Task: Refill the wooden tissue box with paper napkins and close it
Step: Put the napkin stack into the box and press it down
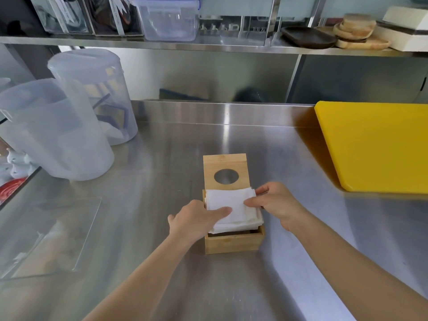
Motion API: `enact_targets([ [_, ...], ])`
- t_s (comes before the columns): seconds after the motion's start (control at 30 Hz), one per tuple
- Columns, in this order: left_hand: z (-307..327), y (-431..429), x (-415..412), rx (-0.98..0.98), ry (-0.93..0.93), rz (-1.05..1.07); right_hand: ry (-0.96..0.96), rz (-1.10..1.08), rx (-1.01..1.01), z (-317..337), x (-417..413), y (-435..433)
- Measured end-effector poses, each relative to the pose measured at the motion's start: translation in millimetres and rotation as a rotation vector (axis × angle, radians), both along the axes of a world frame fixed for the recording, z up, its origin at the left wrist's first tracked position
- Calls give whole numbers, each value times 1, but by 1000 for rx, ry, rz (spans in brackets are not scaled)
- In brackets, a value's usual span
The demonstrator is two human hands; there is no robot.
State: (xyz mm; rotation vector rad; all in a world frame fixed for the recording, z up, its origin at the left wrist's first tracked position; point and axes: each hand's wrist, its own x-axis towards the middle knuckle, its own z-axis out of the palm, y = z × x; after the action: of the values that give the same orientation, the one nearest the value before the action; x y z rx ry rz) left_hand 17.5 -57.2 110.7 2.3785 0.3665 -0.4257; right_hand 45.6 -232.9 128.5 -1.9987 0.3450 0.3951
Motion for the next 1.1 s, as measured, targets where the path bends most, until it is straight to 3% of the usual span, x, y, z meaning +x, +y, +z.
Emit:
enact_targets([
  [0.17, 0, -12, -8, 271, -188, -48, -70, 17, -197, -8, -3, 8],
  [0.33, -6, -21, -11, 369, -245, -85, -146, 106, -466, -7, -7, 14],
  [0.7, -17, -34, -7, 477, -123, -167, -441, 256, -830, -24, -13, 28],
  [0.97, -27, -37, -11, 565, -75, -205, -481, 423, -1011, -30, -22, 36],
  [1.1, -27, -32, -10, 497, -66, -206, -506, 449, -1058, -34, -23, 33],
])
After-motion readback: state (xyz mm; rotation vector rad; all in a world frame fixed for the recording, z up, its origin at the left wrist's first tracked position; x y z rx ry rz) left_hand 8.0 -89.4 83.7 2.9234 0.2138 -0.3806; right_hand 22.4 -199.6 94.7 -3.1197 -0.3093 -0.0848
